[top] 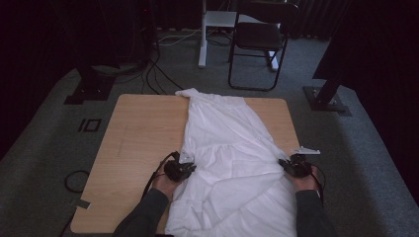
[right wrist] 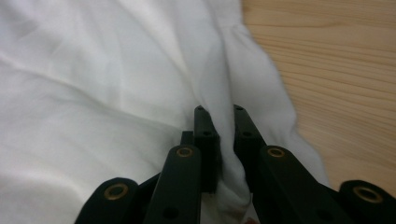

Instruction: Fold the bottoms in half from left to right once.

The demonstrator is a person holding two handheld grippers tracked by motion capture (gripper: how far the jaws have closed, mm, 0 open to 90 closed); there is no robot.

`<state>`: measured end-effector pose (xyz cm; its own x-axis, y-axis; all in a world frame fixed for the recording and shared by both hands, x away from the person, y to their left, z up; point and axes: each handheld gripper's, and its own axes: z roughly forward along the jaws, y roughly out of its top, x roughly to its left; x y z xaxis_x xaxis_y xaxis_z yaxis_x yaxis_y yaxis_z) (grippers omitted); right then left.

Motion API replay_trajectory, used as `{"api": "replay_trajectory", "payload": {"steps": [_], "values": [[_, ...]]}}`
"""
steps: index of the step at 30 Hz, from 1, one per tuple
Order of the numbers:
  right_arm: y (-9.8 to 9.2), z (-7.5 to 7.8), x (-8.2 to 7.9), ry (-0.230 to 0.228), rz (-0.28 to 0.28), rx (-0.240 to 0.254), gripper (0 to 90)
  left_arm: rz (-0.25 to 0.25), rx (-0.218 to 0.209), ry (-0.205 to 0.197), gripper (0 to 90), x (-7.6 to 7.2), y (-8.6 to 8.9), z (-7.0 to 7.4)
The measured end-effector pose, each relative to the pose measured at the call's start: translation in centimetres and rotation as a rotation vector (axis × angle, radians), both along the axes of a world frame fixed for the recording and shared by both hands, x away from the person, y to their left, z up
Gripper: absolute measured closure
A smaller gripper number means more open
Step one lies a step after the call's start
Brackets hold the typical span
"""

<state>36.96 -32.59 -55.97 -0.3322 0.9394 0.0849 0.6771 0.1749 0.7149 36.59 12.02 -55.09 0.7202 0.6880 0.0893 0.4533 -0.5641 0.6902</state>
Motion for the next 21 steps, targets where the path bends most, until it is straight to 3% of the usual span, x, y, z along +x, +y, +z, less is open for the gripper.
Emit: {"api": "replay_trajectory", "payload": {"steps": [5, 7, 11, 15, 18, 21], "values": [[2.7, 0.1, 0.8, 0.009, 0.051, 0.007, 83.2, 0.106, 0.07, -0.034, 81.3, 2.4, 2.5, 0.4], [3.9, 0.2, 1.2, 0.008, 0.081, -0.004, 83.3, 0.136, 0.13, -0.052, 81.2, 3.6, 3.2, 0.6], [5.7, 0.4, 2.5, 0.022, 0.117, 0.008, 83.0, 0.214, 0.211, -0.083, 81.2, 6.0, 3.8, 0.8], [6.1, 0.9, 4.2, 0.027, 0.11, 0.059, 83.2, 0.256, 0.27, -0.102, 81.1, 7.8, 3.7, 0.9], [5.9, 1.7, 5.3, 0.005, 0.099, 0.054, 84.3, 0.284, 0.236, -0.08, 81.0, 8.4, 3.6, 1.0], [4.9, 2.4, 6.5, -0.024, 0.033, 0.041, 85.0, 0.225, 0.181, -0.077, 78.0, 7.5, 3.4, 0.9]]}}
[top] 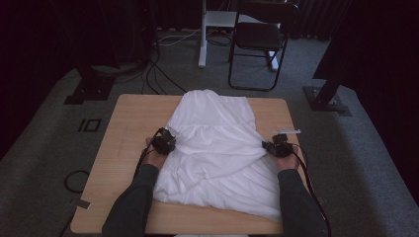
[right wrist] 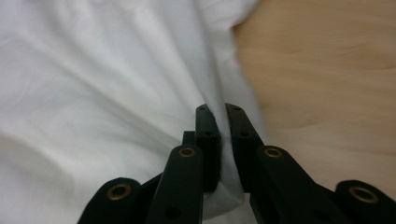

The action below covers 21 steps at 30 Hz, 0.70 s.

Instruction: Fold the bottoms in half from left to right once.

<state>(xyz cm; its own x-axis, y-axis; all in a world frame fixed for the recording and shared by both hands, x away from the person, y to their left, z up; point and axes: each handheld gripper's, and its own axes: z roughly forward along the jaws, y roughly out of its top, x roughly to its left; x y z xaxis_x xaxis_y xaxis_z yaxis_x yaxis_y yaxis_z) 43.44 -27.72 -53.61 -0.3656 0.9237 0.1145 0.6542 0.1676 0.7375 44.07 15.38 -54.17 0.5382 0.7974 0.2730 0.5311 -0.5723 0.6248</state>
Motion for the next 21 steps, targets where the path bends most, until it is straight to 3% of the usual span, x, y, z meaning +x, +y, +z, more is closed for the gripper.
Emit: {"api": "replay_trajectory", "payload": {"steps": [2, 5, 7, 9, 11, 13, 17, 21], "values": [[-0.5, -0.1, 0.9, 0.018, -0.049, -0.047, 83.2, -0.023, -0.035, -0.006, 71.7, -1.0, 0.0, 0.1], [-0.6, -0.1, 1.4, 0.036, -0.071, -0.128, 65.4, -0.018, -0.115, -0.016, 65.6, -2.8, 1.1, 0.7], [-0.4, 0.8, 0.6, -0.016, -0.069, -0.122, 58.9, -0.012, -0.147, -0.018, 63.0, -4.0, 2.1, 1.1], [0.2, 1.8, -0.3, -0.071, -0.057, -0.115, 55.9, 0.008, -0.153, -0.022, 62.3, -5.1, 3.3, 1.2], [1.3, 2.4, -0.8, -0.097, 0.002, -0.095, 55.9, 0.023, -0.168, -0.026, 62.0, -6.0, 4.4, 1.4], [2.8, 2.7, -0.9, -0.11, 0.055, -0.109, 55.6, 0.037, -0.168, -0.03, 61.5, -6.8, 5.3, 1.4], [6.1, 2.5, -0.4, -0.094, 0.159, -0.08, 55.4, 0.056, -0.163, -0.038, 60.7, -8.4, 6.8, 1.3], [9.2, 2.0, 0.5, -0.073, 0.215, -0.06, 53.7, 0.072, -0.172, -0.037, 60.4, -9.8, 7.9, 0.9]]}}
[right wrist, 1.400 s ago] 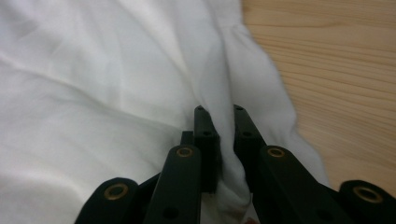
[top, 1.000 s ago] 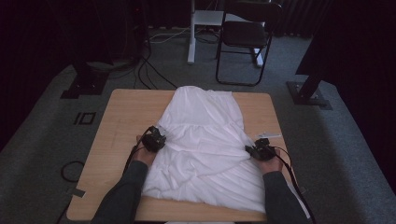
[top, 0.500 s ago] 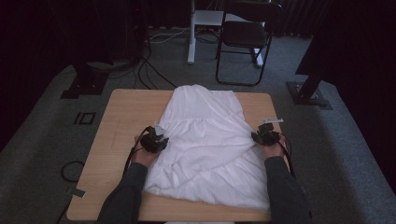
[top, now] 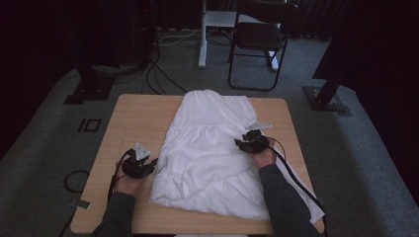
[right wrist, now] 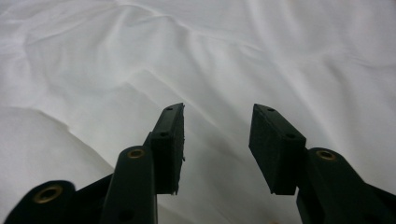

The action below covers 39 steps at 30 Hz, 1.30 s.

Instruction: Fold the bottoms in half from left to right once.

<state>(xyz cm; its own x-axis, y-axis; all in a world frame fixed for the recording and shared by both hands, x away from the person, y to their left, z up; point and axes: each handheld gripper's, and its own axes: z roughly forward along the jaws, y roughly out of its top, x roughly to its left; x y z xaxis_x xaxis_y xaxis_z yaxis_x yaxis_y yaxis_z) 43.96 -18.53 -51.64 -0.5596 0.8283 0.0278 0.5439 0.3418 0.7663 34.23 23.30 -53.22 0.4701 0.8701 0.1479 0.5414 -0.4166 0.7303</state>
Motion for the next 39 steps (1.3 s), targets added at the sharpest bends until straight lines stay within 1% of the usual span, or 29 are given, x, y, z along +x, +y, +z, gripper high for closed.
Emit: {"api": "replay_trajectory", "payload": {"steps": [5, 9, 11, 12, 13, 14, 15, 16, 17, 18, 19, 21, 22, 23, 24, 25, 26, 27, 28, 29, 30, 31, 32, 33, 34, 36, 37, 38, 39], "values": [[3.3, -0.8, 1.1, 0.034, 0.064, 0.004, 50.0, -0.003, -0.013, 0.016, 60.3, -1.8, 0.9, -0.6], [5.1, -1.2, 1.7, 0.035, 0.076, 0.004, 43.4, -0.019, -0.021, 0.04, 60.1, -3.1, 1.1, -1.2], [5.8, -1.5, 2.2, 0.056, 0.084, 0.004, 38.9, -0.028, -0.028, 0.056, 60.1, -3.7, 1.2, -1.5], [5.8, -1.5, 2.2, 0.056, 0.084, 0.004, 38.9, -0.028, -0.028, 0.056, 60.0, -3.7, 1.2, -1.5], [6.4, -2.1, 2.7, 0.087, 0.087, -0.022, 42.0, -0.054, -0.033, 0.075, 59.5, -4.2, 1.1, -1.8], [6.5, -2.3, 2.7, 0.098, 0.091, -0.034, 46.7, -0.067, -0.029, 0.08, 59.0, -4.5, 1.0, -1.9], [6.6, -2.5, 2.7, 0.109, 0.099, -0.051, 55.4, -0.075, -0.034, 0.084, 58.6, -4.6, 1.0, -2.0], [6.6, -2.6, 2.5, 0.11, 0.103, -0.074, 66.8, -0.08, -0.04, 0.087, 58.1, -4.7, 1.0, -2.0], [6.6, -2.6, 2.3, 0.109, 0.103, -0.078, 74.3, -0.089, -0.047, 0.09, 57.2, -4.9, 1.1, -2.1], [6.6, -2.6, 2.3, 0.109, 0.103, -0.078, 74.3, -0.089, -0.047, 0.09, 56.8, -4.9, 1.1, -2.1], [6.0, -2.2, 1.6, 0.094, 0.097, -0.073, 86.1, -0.096, -0.061, 0.097, 55.7, -4.9, 1.2, -2.2], [5.7, -1.9, 1.3, 0.086, 0.097, -0.064, 87.1, -0.124, -0.088, 0.096, 55.2, -4.9, 1.3, -2.1], [5.2, -1.5, 0.7, 0.072, 0.103, -0.047, 87.6, -0.135, -0.098, 0.094, 53.8, -5.0, 1.3, -2.0], [4.7, -1.1, 0.3, 0.058, 0.105, -0.043, 87.9, -0.145, -0.108, 0.086, 53.0, -5.0, 1.3, -1.9], [4.2, -0.7, -0.2, 0.045, 0.109, -0.036, 88.1, -0.151, -0.114, 0.082, 52.5, -5.0, 1.4, -1.8], [3.1, 0.0, -1.2, 0.025, 0.115, -0.025, 88.2, -0.171, -0.119, 0.072, 51.3, -5.1, 1.4, -1.6], [3.1, 0.0, -1.2, 0.025, 0.115, -0.025, 88.2, -0.171, -0.119, 0.072, 50.9, -5.1, 1.4, -1.6], [1.8, 0.6, -2.3, 0.008, 0.115, -0.016, 88.2, -0.208, -0.126, 0.069, 50.2, -5.2, 1.2, -1.4], [1.8, 0.6, -2.3, 0.008, 0.115, -0.016, 88.2, -0.208, -0.126, 0.069, 50.0, -5.2, 1.2, -1.4], [1.3, 0.8, -2.7, -0.001, 0.113, -0.013, 88.2, -0.231, -0.125, 0.067, 50.0, -5.2, 1.1, -1.3], [0.4, 1.1, -3.5, -0.008, 0.108, -0.002, 88.2, -0.25, -0.13, 0.072, 48.9, -5.2, 1.0, -1.3], [-1.2, 1.6, -4.7, -0.025, 0.093, 0.013, 88.2, -0.272, -0.128, 0.077, 47.8, -5.2, 0.8, -1.4], [-1.2, 1.6, -4.7, -0.025, 0.093, 0.013, 88.2, -0.277, -0.12, 0.076, 47.8, -5.1, 0.7, -1.5], [-2.8, 1.9, -5.9, -0.043, 0.074, 0.024, 88.1, -0.285, -0.116, 0.079, 45.1, -4.9, 0.6, -1.7], [-2.8, 1.9, -5.9, -0.043, 0.074, 0.024, 88.1, -0.291, -0.121, 0.088, 45.1, -4.8, 0.5, -1.8], [-3.5, 2.0, -6.4, -0.046, 0.068, 0.029, 88.1, -0.302, -0.118, 0.089, 42.4, -4.5, 0.4, -1.9], [-4.5, 2.1, -7.2, -0.053, 0.056, 0.037, 88.1, -0.326, -0.114, 0.098, 42.4, -4.3, 0.1, -2.0], [-6.4, 2.2, -8.5, -0.06, 0.024, 0.048, 88.1, -0.333, -0.119, 0.103, 42.1, -4.2, 0.0, -2.0], [-7.3, 2.2, -9.1, -0.062, 0.006, 0.058, 88.1, -0.339, -0.118, 0.11, 42.3, -4.1, -0.1, -2.1]]}}
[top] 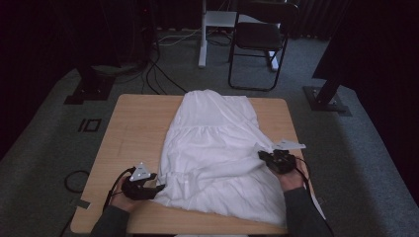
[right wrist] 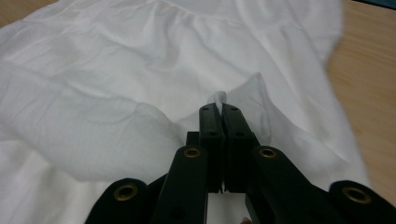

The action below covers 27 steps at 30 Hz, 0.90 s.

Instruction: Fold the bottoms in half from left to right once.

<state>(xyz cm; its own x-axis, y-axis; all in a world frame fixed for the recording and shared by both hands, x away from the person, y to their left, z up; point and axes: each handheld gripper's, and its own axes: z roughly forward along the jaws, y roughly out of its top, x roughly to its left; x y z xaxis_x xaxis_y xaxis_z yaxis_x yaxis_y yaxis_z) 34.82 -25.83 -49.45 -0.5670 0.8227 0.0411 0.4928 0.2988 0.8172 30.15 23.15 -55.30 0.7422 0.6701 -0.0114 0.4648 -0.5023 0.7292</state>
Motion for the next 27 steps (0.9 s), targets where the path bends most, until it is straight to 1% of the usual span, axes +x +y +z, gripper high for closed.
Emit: {"api": "replay_trajectory", "payload": {"steps": [1, 3, 4, 5, 6, 7, 8, 10, 12, 13, 15, 18, 20, 22, 23, 25, 27], "values": [[-0.8, 0.0, -0.6, -0.002, -0.015, 0.009, 88.1, -0.002, 0.003, 0.012, 43.0, 0.1, -0.1, -0.1], [-2.5, -0.2, -1.7, -0.005, -0.05, 0.021, 88.1, -0.019, 0.003, 0.024, 48.1, 0.2, -0.4, -0.2], [-3.2, -0.3, -2.2, -0.004, -0.066, 0.032, 88.0, -0.026, 0.002, 0.029, 51.8, 0.1, -0.5, -0.2], [-4.0, -0.4, -2.8, -0.002, -0.079, 0.044, 88.0, -0.037, 0.001, 0.03, 58.7, -0.1, -0.6, -0.1], [-4.6, -0.5, -3.3, 0.0, -0.093, 0.054, 88.0, -0.044, 0.01, 0.021, 65.7, -0.4, -0.7, 0.0], [-5.2, -0.7, -3.9, 0.001, -0.106, 0.058, 87.9, -0.045, 0.028, 0.01, 72.1, -0.7, -0.9, 0.1], [-5.8, -0.8, -4.4, 0.002, -0.118, 0.058, 88.0, -0.046, 0.035, 0.0, 78.0, -1.1, -0.9, 0.3], [-6.7, -1.1, -5.4, 0.004, -0.134, 0.058, 88.0, -0.036, 0.03, -0.023, 84.8, -2.0, -0.8, 0.7], [-7.5, -1.2, -6.4, -0.002, -0.146, 0.06, 88.0, -0.019, 0.016, -0.045, 86.2, -3.0, -0.4, 1.2], [-7.9, -1.3, -6.9, -0.005, -0.152, 0.061, 88.0, -0.007, 0.002, -0.057, 86.3, -3.5, -0.2, 1.5], [-8.5, -1.3, -7.7, -0.016, -0.166, 0.059, 88.0, 0.001, -0.015, -0.083, 86.7, -4.8, 0.2, 2.4], [-9.3, -1.2, -8.8, -0.016, -0.184, 0.063, 88.0, -0.018, -0.043, -0.103, 87.1, -6.4, 0.7, 3.4], [-9.6, -1.4, -9.4, -0.011, -0.184, 0.059, 88.0, -0.041, -0.05, -0.105, 87.1, -7.6, 1.0, 3.9], [-9.7, -1.8, -10.1, 0.005, -0.181, 0.049, 88.0, -0.061, -0.038, -0.097, 87.2, -8.5, 1.2, 3.9], [-9.7, -2.1, -10.3, 0.014, -0.175, 0.042, 88.0, -0.063, -0.023, -0.089, 87.2, -8.6, 1.2, 3.7], [-9.6, -2.9, -10.7, 0.042, -0.166, 0.025, 87.9, -0.054, 0.012, -0.064, 87.2, -8.4, 0.9, 2.8], [-9.5, -4.0, -10.7, 0.081, -0.161, 0.003, 87.8, -0.042, 0.072, -0.032, 87.2, -7.7, 0.3, 1.6]]}}
